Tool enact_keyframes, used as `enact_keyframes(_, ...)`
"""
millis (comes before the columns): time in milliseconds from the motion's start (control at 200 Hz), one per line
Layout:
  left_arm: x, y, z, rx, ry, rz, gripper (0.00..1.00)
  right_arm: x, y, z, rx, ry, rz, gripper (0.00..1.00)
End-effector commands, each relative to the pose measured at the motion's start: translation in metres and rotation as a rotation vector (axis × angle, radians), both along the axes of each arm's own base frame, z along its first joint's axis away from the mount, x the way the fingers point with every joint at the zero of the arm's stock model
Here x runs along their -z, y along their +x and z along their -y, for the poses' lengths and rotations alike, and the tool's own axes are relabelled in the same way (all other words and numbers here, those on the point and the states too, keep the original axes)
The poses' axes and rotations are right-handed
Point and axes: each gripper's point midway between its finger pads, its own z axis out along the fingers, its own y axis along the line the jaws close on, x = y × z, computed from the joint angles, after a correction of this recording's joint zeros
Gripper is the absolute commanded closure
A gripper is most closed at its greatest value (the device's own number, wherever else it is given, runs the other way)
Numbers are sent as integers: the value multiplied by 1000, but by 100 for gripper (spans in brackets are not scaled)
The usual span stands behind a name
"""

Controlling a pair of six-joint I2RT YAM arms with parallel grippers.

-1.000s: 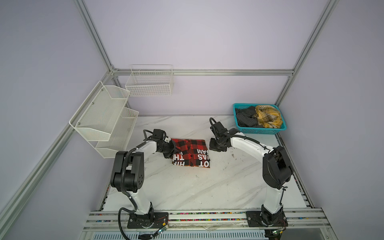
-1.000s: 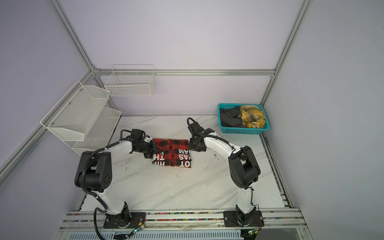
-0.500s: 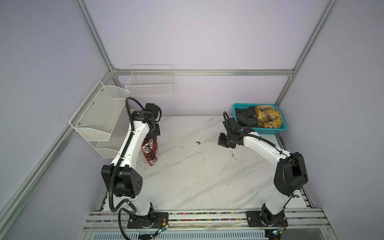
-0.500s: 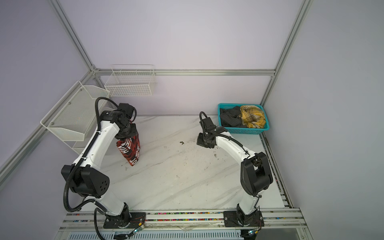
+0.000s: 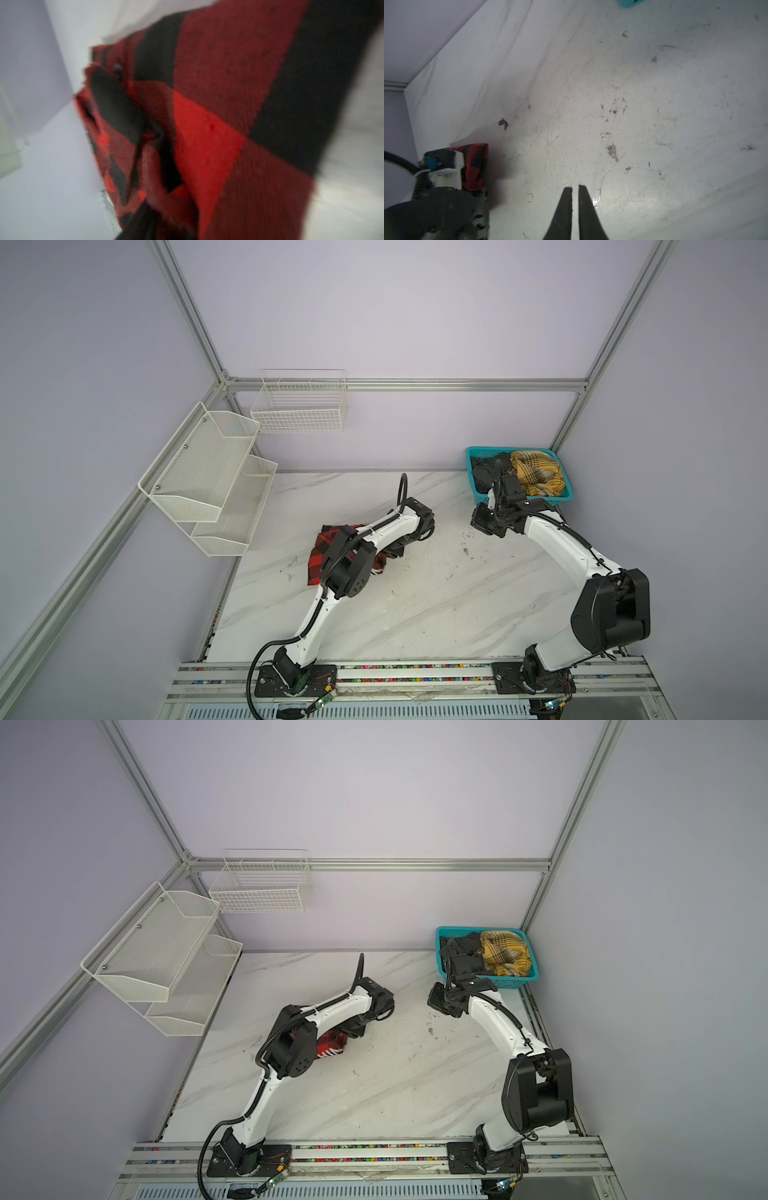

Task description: Fold and stack the long sleeve shirts

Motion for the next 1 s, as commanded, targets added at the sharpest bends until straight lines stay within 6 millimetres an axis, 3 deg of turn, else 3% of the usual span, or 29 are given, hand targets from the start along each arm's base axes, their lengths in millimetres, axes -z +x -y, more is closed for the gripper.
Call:
enact_keyframes(0, -60, 13, 62, -106, -358, 171, 0, -13, -10, 1, -9, 1, 13, 76)
enact_keyframes(75, -87, 17, 79, -124, -501, 205, 0, -26, -11, 3, 4, 4, 30, 68)
enact_keyframes(145, -120, 20, 73, -126, -570, 248, 0, -40, -12, 5, 17, 8, 53, 64)
enact_keyframes(215, -148, 21, 40, -139, -560, 304, 0, -46, -10, 3, -6, -9, 73, 63)
enact_keyframes(285, -158, 21, -8, -160, -535, 328, 0, -41, -12, -23, -94, 9, 62, 62)
enact_keyframes(360, -149, 21, -68, -229, -547, 341, 2, -31, -21, -80, -258, 0, 52, 60)
enact_keyframes(440, -120, 23, -117, -294, -671, 344, 7, -21, -33, -150, -434, 52, 46, 53)
enact_keyframes(575, -77, 28, -174, -422, -877, 370, 10, -3, -42, -241, -646, 187, 49, 44)
enact_keyframes(620, -67, 31, -182, -459, -947, 356, 14, 6, -38, -263, -672, 192, 56, 41)
enact_keyframes(740, -50, 44, -182, -478, -1093, 333, 20, 37, -20, -295, -723, 151, 46, 34)
enact_keyframes(885, -36, 58, -175, -458, -1146, 318, 22, 68, 10, -311, -691, 103, 44, 32)
enact_keyframes(995, -31, 61, -175, -454, -1147, 312, 23, 87, 20, -322, -724, 64, 37, 32)
